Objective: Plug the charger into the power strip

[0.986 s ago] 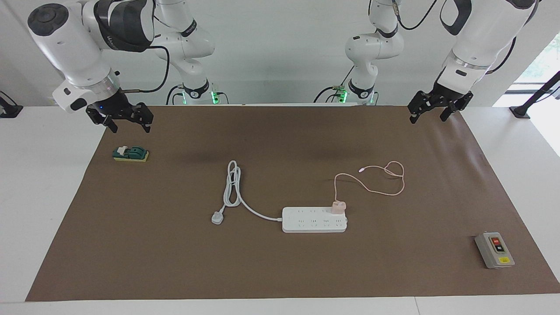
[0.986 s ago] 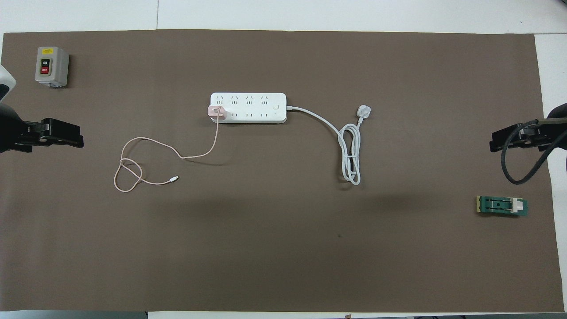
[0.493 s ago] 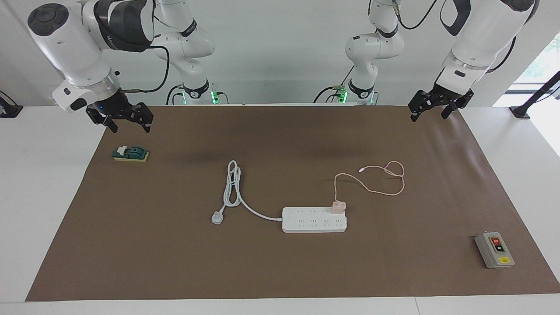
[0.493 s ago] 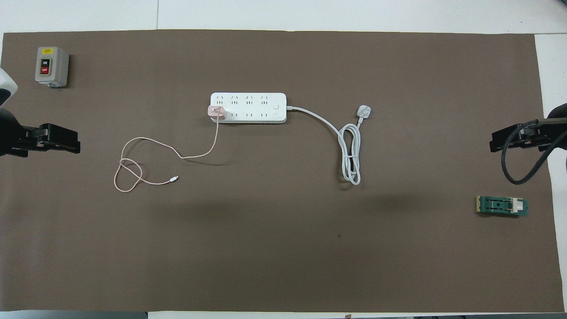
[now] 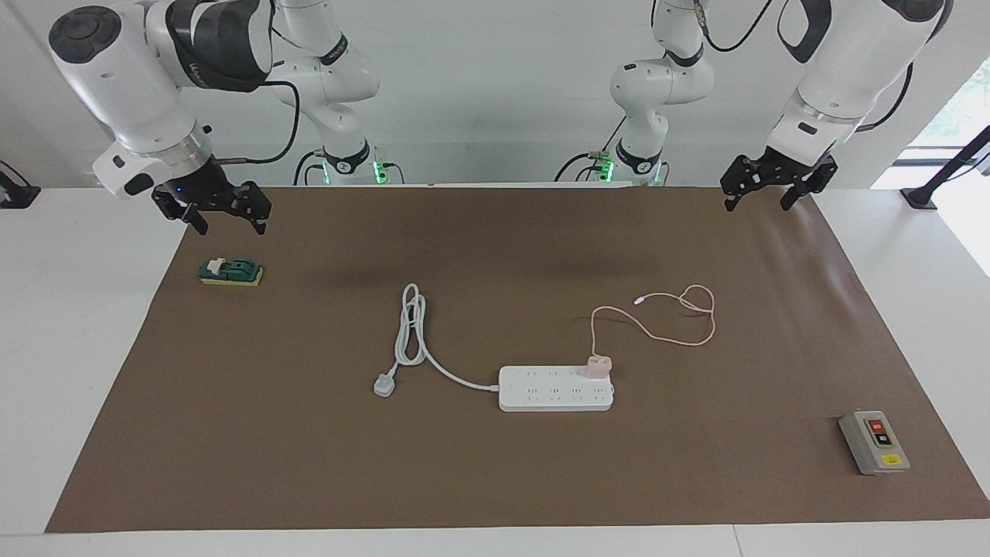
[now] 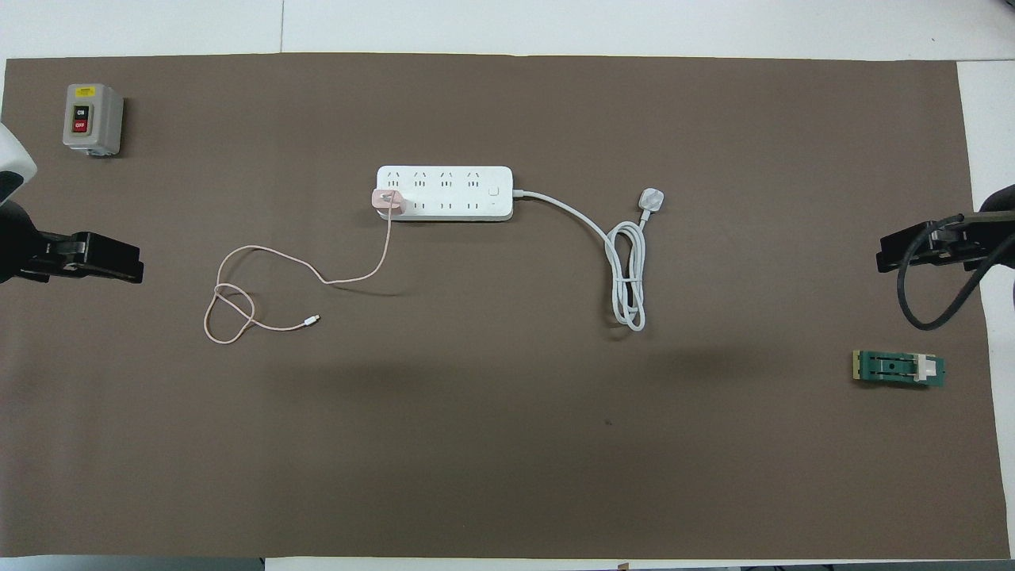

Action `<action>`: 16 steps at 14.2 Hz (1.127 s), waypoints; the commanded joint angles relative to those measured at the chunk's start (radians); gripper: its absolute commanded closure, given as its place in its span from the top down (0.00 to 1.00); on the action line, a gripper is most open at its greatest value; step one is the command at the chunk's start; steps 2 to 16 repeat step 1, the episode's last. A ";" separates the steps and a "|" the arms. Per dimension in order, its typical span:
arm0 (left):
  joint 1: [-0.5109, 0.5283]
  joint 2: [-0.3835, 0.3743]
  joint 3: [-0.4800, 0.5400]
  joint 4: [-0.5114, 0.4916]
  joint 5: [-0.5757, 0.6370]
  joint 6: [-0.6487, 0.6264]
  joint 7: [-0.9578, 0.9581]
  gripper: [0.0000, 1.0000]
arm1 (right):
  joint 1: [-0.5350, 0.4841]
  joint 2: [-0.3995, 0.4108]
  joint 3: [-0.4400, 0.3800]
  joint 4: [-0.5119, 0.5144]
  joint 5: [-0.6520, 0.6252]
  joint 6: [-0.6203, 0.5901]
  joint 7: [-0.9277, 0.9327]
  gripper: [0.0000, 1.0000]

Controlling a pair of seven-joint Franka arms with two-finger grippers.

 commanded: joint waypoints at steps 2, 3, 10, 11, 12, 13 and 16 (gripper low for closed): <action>-0.017 -0.020 0.012 -0.012 0.012 -0.016 0.011 1.00 | -0.015 -0.011 0.014 0.000 -0.012 -0.014 -0.023 1.00; -0.017 -0.020 0.012 -0.012 0.012 -0.016 0.011 1.00 | -0.015 -0.011 0.014 0.000 -0.012 -0.014 -0.023 1.00; -0.017 -0.020 0.012 -0.012 0.012 -0.016 0.011 1.00 | -0.015 -0.011 0.014 0.000 -0.012 -0.014 -0.023 1.00; -0.017 -0.020 0.012 -0.012 0.012 -0.016 0.011 1.00 | -0.015 -0.011 0.014 0.000 -0.012 -0.014 -0.023 1.00; -0.017 -0.020 0.012 -0.012 0.012 -0.016 0.011 1.00 | -0.015 -0.011 0.014 0.000 -0.012 -0.014 -0.023 1.00; -0.017 -0.020 0.012 -0.012 0.012 -0.016 0.011 1.00 | -0.015 -0.011 0.014 0.000 -0.012 -0.014 -0.023 1.00; -0.017 -0.020 0.012 -0.012 0.012 -0.016 0.011 1.00 | -0.015 -0.011 0.014 0.000 -0.012 -0.014 -0.023 1.00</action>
